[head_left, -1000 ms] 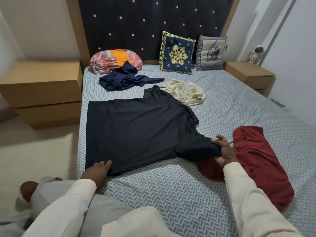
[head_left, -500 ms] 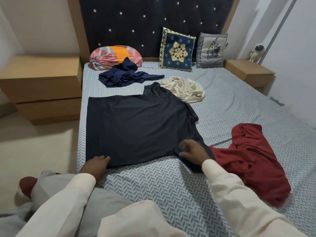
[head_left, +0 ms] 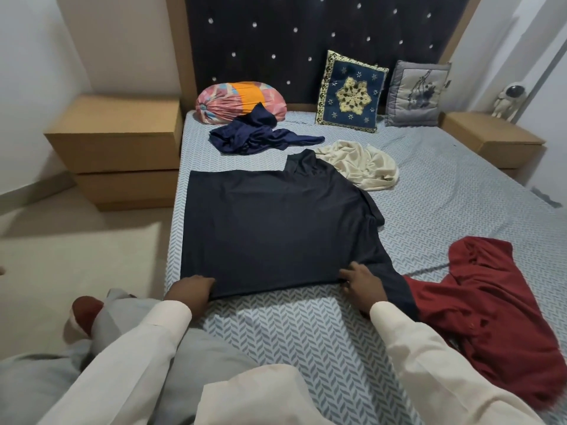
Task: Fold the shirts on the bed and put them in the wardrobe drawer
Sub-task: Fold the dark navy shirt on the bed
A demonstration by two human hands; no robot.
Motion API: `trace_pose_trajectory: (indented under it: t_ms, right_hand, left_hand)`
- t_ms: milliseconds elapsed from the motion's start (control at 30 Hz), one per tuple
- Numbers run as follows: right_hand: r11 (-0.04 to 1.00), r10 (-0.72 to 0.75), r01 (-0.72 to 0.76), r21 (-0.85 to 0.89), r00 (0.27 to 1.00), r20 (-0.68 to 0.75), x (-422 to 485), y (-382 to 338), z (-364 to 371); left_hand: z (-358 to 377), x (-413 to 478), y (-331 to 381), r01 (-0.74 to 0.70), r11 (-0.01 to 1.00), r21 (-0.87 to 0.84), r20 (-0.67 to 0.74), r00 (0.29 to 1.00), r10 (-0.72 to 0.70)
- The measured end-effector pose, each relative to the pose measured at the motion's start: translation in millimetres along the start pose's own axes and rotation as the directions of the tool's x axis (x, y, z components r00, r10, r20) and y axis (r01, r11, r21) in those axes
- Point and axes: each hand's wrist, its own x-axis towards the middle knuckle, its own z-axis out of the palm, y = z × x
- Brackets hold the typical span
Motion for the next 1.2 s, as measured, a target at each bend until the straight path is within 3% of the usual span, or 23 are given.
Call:
trace_pose_trajectory:
  t_ms: [33,133,200,300,367,500,600,667,867,933,1067,1200]
  right_hand:
    - [1.000,0.005,-0.004,-0.019,0.999,0.050,0,1,0]
    - [0.997,-0.031,0.030,-0.071,0.999,-0.011,7,0,3]
    - [0.988,-0.091,0.094,-0.126,0.995,0.029,9,-4,5]
    - [0.983,-0.137,0.139,-0.122,0.990,0.023,15,-4,6]
    - [0.993,-0.118,0.118,-0.006,0.993,0.017,23,-2,3]
    - [0.910,0.051,-0.012,0.414,0.995,-0.083,52,-10,-12]
    - [0.879,0.112,-0.054,0.474,0.989,-0.094,91,-17,-26]
    - [0.873,0.119,-0.066,0.483,0.990,-0.080,127,-21,-30]
    - [0.879,0.180,-0.168,0.446,0.983,0.015,199,-34,-32]
    - [0.881,0.186,-0.186,0.434,0.982,0.042,216,-36,-28]
    - [0.889,0.216,-0.213,0.405,0.976,0.041,231,-41,-19]
    - [0.897,0.249,-0.201,0.393,0.966,-0.073,221,-49,-18]
  left_hand:
    - [0,0,-2,0.004,1.000,0.010,0.016,1.000,-0.004]
    - [-3,-1,-10,0.019,0.998,0.067,0.086,0.996,-0.024]
    - [-7,-1,-13,0.014,0.997,0.077,0.127,0.992,-0.023]
    - [-13,3,-18,0.031,0.999,-0.018,0.184,0.983,-0.027]
    - [-16,8,-27,0.075,0.985,-0.158,0.203,0.978,-0.042]
    - [-24,24,-55,0.156,0.805,-0.572,0.087,0.988,-0.130]
    - [-27,47,-67,0.177,0.571,-0.801,0.003,0.956,-0.292]
    - [-26,73,-73,0.202,0.471,-0.859,-0.009,0.912,-0.409]
    - [-31,131,-70,0.239,0.390,-0.889,-0.058,0.787,-0.615]
    - [-29,147,-73,0.254,0.406,-0.878,-0.075,0.765,-0.640]
    - [-27,162,-72,0.369,0.535,-0.760,-0.105,0.743,-0.661]
    - [-24,162,-59,0.379,0.735,-0.562,-0.378,0.673,-0.636]
